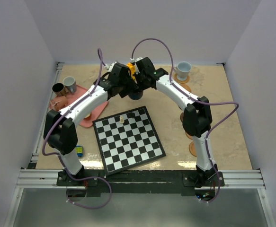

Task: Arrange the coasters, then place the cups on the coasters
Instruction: Place the cup on the coaster.

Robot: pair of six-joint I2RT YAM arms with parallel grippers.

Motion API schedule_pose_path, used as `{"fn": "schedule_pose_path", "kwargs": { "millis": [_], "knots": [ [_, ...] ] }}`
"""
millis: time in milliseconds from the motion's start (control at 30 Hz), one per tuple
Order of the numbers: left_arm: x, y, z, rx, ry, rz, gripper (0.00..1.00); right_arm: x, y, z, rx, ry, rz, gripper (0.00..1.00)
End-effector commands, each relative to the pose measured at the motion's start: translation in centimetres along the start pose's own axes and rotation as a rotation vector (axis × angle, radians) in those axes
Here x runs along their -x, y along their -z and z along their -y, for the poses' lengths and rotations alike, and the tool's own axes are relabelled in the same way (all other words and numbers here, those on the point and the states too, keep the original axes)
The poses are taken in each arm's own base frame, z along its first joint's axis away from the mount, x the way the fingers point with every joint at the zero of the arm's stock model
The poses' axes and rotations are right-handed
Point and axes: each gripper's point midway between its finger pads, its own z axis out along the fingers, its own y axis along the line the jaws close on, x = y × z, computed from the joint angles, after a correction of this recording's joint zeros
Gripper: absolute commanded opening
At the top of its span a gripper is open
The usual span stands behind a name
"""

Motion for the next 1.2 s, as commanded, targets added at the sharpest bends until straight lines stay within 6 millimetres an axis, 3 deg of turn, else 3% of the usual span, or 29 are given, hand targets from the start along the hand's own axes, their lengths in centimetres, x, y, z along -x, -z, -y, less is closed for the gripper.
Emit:
{"fn": "schedule_pose_path", "kwargs": {
  "millis": [0,233,433,600,767,967,1167],
  "knots": [
    [-0.1,1.3,-0.3,-0.074,0.012,-0.034,0.59,3.5,1.5,-1.9,0.137,0.01,0.137,0.0],
    [2.6,4.0,-1.8,-0.122,-0.037,0.059,0.7,5.1,3.1,1.0,0.114,0.003,0.224,0.0],
    [2.7,5.3,-2.6,-0.305,-0.165,0.016,0.75,5.7,4.9,2.1,0.225,0.159,0.305,0.0],
    [3.6,6.9,-0.8,-0.654,-0.428,0.01,0.77,4.0,6.6,1.0,0.457,0.269,0.322,0.0],
    [3.3,8.8,0.4,-0.897,-0.66,-0.02,0.78,3.5,9.8,-1.0,0.607,0.362,0.373,0.0],
    [2.0,7.8,0.5,-1.043,-0.675,-0.156,0.78,2.6,12.7,-3.7,0.815,0.404,0.366,0.0],
    [1.8,8.2,1.3,-1.131,-0.672,-0.18,0.77,2.2,13.3,-3.8,0.826,0.412,0.354,0.0]
  ]
}}
